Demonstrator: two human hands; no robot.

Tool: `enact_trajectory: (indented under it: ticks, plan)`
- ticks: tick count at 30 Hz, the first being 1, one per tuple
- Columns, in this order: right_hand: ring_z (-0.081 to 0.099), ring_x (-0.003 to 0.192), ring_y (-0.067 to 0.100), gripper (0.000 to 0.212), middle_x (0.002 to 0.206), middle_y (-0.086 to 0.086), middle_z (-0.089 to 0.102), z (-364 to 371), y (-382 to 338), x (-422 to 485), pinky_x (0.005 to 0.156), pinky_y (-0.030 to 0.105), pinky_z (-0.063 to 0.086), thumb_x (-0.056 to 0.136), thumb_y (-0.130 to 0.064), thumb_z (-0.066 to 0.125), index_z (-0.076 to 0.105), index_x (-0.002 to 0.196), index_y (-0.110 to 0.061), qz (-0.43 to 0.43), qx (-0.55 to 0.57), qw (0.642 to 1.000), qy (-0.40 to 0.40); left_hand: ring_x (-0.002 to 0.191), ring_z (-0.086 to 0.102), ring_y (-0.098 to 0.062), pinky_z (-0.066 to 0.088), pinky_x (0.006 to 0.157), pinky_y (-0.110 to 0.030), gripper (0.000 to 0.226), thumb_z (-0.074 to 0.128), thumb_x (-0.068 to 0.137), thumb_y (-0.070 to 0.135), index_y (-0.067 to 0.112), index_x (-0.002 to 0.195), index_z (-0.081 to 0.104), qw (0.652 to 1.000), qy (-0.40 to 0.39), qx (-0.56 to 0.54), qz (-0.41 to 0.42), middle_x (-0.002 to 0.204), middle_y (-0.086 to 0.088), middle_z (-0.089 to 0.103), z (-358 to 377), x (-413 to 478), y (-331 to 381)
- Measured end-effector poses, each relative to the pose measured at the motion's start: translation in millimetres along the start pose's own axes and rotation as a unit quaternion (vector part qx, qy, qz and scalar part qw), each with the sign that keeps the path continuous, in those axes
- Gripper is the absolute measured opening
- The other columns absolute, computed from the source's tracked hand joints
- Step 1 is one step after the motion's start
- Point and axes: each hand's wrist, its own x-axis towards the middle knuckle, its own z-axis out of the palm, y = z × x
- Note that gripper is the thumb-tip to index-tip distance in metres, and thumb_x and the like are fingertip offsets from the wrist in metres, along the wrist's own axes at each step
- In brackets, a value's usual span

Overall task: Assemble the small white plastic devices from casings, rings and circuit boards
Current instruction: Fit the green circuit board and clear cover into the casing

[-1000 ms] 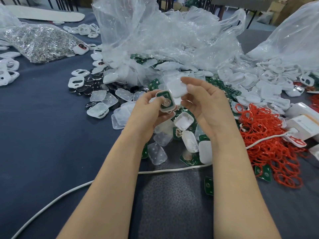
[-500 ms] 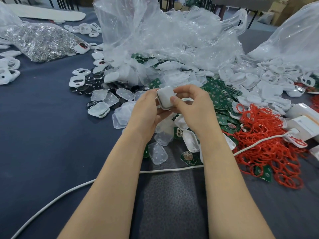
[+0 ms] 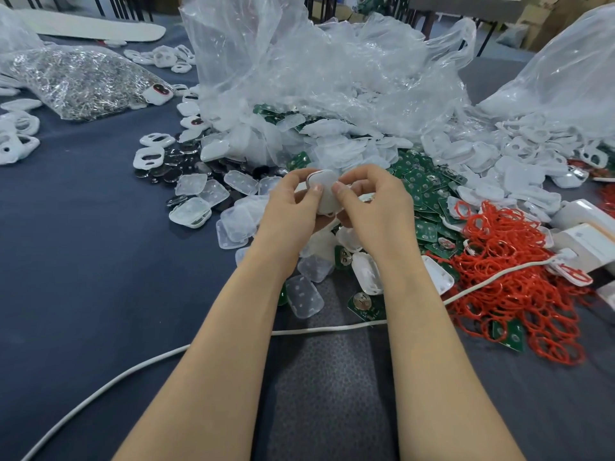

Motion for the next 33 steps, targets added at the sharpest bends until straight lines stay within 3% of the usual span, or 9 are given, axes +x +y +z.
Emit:
enact_trajectory:
  ticks: [5, 10, 13, 17, 20, 22, 26, 30, 33]
  plan:
    - [0.061, 0.050, 0.006, 0.011, 0.070, 0.001, 0.062, -2.1, 4.3, 4.7, 0.051, 0.023, 0.053, 0.089, -0.017, 0.066, 0.062, 0.086, -0.027, 0.080, 0.128, 0.988, -0.043, 0.079, 0.069, -0.016, 0.057, 0.068, -0.023, 0.022, 0.046, 0.100, 0.007, 0.023, 0.098, 0.060, 0.999, -0.024, -0.028, 0.002, 0.090, -0.007, 0.069, -1.6, -2.5, 2.8]
    - [0.058, 0.048, 0.003, 0.010, 0.059, -0.007, 0.065, -4.9, 6.7, 4.7, 0.047, 0.015, 0.046, 0.090, -0.015, 0.064, 0.065, 0.088, -0.024, 0.116, 0.207, 0.969, -0.066, 0.073, 0.070, -0.013, 0.057, 0.065, -0.022, 0.019, 0.047, 0.100, 0.008, 0.019, 0.099, 0.062, 0.998, -0.037, -0.039, -0.013, 0.088, -0.005, 0.069, -2.6, -3.4, 5.5]
    - [0.057, 0.047, 0.001, 0.010, 0.068, -0.005, 0.061, -6.4, 5.4, 5.2, 0.049, 0.016, 0.047, 0.090, -0.014, 0.064, 0.066, 0.097, -0.021, 0.074, 0.132, 0.987, -0.053, 0.071, 0.070, -0.013, 0.057, 0.063, -0.022, 0.018, 0.046, 0.100, 0.006, 0.016, 0.099, 0.061, 0.997, -0.033, -0.063, -0.026, 0.090, -0.007, 0.068, -2.3, -4.2, 6.5]
    - [0.052, 0.064, 0.001, 0.019, 0.087, -0.008, 0.061, -9.1, 2.3, 5.4, 0.071, 0.027, 0.048, 0.090, -0.027, 0.064, 0.068, 0.107, -0.021, 0.006, -0.025, 1.000, -0.009, 0.067, 0.070, -0.012, 0.056, 0.060, -0.022, 0.015, 0.044, 0.100, 0.007, 0.013, 0.105, 0.058, 0.996, 0.002, -0.085, -0.036, 0.096, -0.010, 0.065, -3.0, -2.0, 5.7]
    - [0.051, 0.069, -0.001, 0.039, 0.102, -0.003, 0.060, -4.4, -1.5, -0.2, 0.069, 0.018, 0.042, 0.082, -0.044, 0.069, 0.066, 0.113, -0.020, -0.019, -0.110, 0.993, -0.025, 0.072, 0.068, -0.016, 0.057, 0.062, -0.024, 0.017, 0.042, 0.101, 0.008, 0.011, 0.108, 0.057, 0.993, 0.024, -0.105, -0.053, 0.100, -0.013, 0.066, -2.2, -0.7, 6.3]
    - [0.056, 0.082, 0.008, 0.050, 0.110, 0.002, 0.055, 2.3, -3.4, -3.1, 0.076, 0.022, 0.044, 0.077, -0.048, 0.072, 0.064, 0.117, -0.019, -0.029, -0.161, 0.986, -0.038, 0.065, 0.068, -0.014, 0.054, 0.055, -0.021, 0.019, 0.039, 0.102, 0.009, 0.013, 0.102, 0.057, 0.990, 0.037, -0.121, -0.057, 0.093, -0.011, 0.066, -1.0, -0.7, 7.9]
    - [0.054, 0.102, 0.022, 0.049, 0.111, 0.005, 0.051, 13.1, -5.4, -5.7, 0.086, 0.031, 0.041, 0.078, -0.043, 0.073, 0.060, 0.118, -0.018, -0.037, -0.215, 0.976, -0.017, 0.051, 0.065, -0.009, 0.051, 0.048, -0.019, 0.022, 0.038, 0.103, 0.011, 0.012, 0.095, 0.058, 0.986, 0.049, -0.152, -0.055, 0.080, -0.007, 0.066, 1.4, -1.5, 9.3]
    - [0.053, 0.100, 0.023, 0.044, 0.108, 0.005, 0.052, 16.2, -6.9, -7.4, 0.083, 0.033, 0.041, 0.081, -0.043, 0.070, 0.061, 0.117, -0.017, -0.047, -0.220, 0.974, -0.001, 0.053, 0.067, -0.013, 0.052, 0.047, -0.021, 0.029, 0.040, 0.104, 0.026, 0.007, 0.096, 0.060, 0.976, 0.057, -0.194, -0.080, 0.068, -0.007, 0.070, 2.9, -2.1, 12.7]
    - [0.053, 0.095, 0.022, 0.040, 0.101, 0.004, 0.052, 17.0, -8.4, -8.9, 0.078, 0.031, 0.039, 0.084, -0.044, 0.066, 0.064, 0.113, -0.017, -0.057, -0.224, 0.973, 0.006, 0.053, 0.067, -0.015, 0.052, 0.047, -0.022, 0.027, 0.042, 0.102, 0.023, 0.006, 0.096, 0.061, 0.972, 0.063, -0.203, -0.096, 0.071, -0.008, 0.069, 2.8, -2.6, 14.9]
